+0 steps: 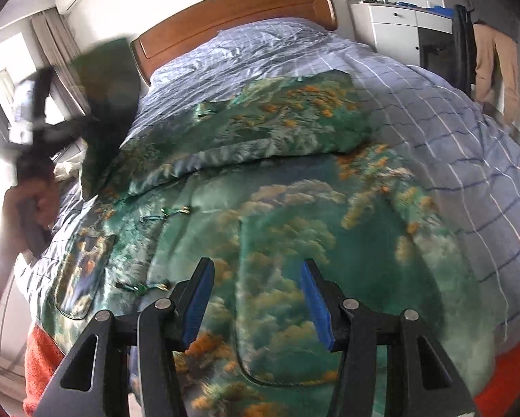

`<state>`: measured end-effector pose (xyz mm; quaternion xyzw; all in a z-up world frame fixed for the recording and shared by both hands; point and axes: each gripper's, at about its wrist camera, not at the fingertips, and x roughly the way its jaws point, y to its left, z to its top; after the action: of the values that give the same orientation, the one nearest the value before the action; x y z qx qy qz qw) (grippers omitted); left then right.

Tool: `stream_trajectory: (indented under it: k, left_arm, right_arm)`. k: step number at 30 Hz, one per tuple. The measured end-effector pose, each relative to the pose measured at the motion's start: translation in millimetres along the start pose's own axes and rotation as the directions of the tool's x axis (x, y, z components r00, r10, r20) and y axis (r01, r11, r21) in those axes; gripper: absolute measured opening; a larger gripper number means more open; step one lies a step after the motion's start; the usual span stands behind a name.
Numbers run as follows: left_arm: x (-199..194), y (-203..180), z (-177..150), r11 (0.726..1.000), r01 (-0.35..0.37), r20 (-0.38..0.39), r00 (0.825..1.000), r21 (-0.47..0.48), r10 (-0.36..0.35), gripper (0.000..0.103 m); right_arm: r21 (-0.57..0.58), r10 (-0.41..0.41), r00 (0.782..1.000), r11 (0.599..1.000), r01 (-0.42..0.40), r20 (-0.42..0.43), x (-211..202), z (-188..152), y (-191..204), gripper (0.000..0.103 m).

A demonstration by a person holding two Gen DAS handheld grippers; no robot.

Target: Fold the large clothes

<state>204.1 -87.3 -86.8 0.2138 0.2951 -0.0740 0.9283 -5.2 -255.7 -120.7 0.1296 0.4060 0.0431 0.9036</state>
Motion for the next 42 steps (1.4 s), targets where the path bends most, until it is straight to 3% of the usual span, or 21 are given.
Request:
stream_trajectory:
  k: [1,2,7,9,11,15,17,20,21,22,24,25,27,30,31,32,34,37,39,42]
  left_arm:
    - [10,-13,-12,1.0,0.027,-0.038,0.999,0.007,-0.027,0.058]
    - [12,-19,-20,0.999,0.036,-0.055,0.998,0.011,-0.036,0.064]
    - [-10,-10,-65,0.997,0.075,-0.083,0.994,-0.029,-0.077,0.081]
    - [-26,15,-81,0.991,0.086,-0.08,0.992,-0.1,-0.094,0.085]
    - [-45,31,-92,0.984,0.069,-0.083,0.993,-0.162,-0.084,0.086]
    - [-62,65,-117,0.96,0.018,-0.095,0.994,-0.279,-0.047,0.086]
    - [-65,78,-129,0.947,-0.003,-0.108,0.994,-0.322,-0.033,0.086]
    - [-62,88,-144,0.928,-0.031,-0.136,0.99,-0.372,-0.022,0.086]
    - [-60,89,-147,0.922,-0.038,-0.144,0.989,-0.385,-0.019,0.086]
    - [-61,92,-150,0.916,-0.042,-0.149,0.989,-0.399,-0.019,0.086]
    - [-66,97,-156,0.908,-0.038,-0.146,0.989,-0.418,-0.026,0.086]
    - [-67,98,-156,0.903,-0.03,-0.141,0.989,-0.429,-0.034,0.086]
    - [-66,101,-155,0.896,-0.016,-0.134,0.99,-0.444,-0.049,0.086]
    - [-57,105,-146,0.882,-0.008,-0.147,0.987,-0.472,-0.069,0.086]
    - [-55,107,-142,0.878,-0.009,-0.153,0.986,-0.479,-0.073,0.086]
    - [-53,111,-136,0.871,-0.005,-0.153,0.985,-0.491,-0.081,0.086]
    - [-52,124,-120,0.848,0.015,-0.132,0.986,-0.529,-0.1,0.086]
    - [-40,146,-97,0.816,0.048,-0.092,0.988,-0.577,-0.123,0.09]
    - [-18,152,-77,0.816,0.072,-0.096,0.983,-0.573,-0.154,0.09]
    - [21,151,-57,0.831,0.067,-0.116,0.981,-0.553,-0.157,0.088]
  right_arm:
    - [0.002,-0.009,1.0,1.0,0.009,-0.002,-1,-1,-3,0.053]
    - [0.005,-0.018,1.0,1.0,0.018,-0.003,-1,0,-6,0.053]
    - [-0.003,-0.018,1.0,1.0,0.018,-0.01,1,16,-10,0.053]
    - [-0.014,0.019,1.0,1.0,-0.02,-0.009,8,32,-3,0.053]
    - [0.002,0.108,0.994,0.994,-0.108,-0.022,26,55,8,0.053]
    - [0.113,0.271,0.962,0.957,-0.268,-0.014,81,107,26,0.055]
    - [0.17,0.274,0.96,0.95,-0.262,-0.053,118,127,34,0.056]
    - [0.296,0.323,0.93,0.918,-0.263,-0.177,174,137,43,0.057]
    - [0.311,0.342,0.916,0.911,-0.269,-0.21,185,138,49,0.036]
    - [0.29,0.337,0.913,0.919,-0.267,-0.229,188,142,56,0.014]
    - [0.187,0.29,0.94,0.948,-0.257,-0.179,174,159,71,0.014]
    - [0.112,0.259,0.959,0.963,-0.246,-0.115,158,173,78,0.014]
    - [0.033,0.178,0.982,0.984,-0.177,-0.057,148,187,83,0.014]
    - [-0.075,0.034,0.993,0.996,-0.043,-0.117,182,187,82,0.025]
    - [-0.112,-0.009,0.985,0.994,-0.01,-0.172,198,181,81,0.039]
    - [-0.149,-0.049,0.973,0.989,0.015,-0.226,213,172,80,0.041]
    - [-0.194,-0.05,0.978,0.981,0.009,-0.205,208,165,83,0.044]
    - [-0.227,-0.056,0.998,0.973,0.046,-0.039,166,172,95,0.046]
    - [-0.269,-0.019,0.999,0.963,0.03,0.041,149,182,110,0.046]
    - [-0.347,0.027,0.999,0.938,-0.017,0.023,160,195,135,0.046]
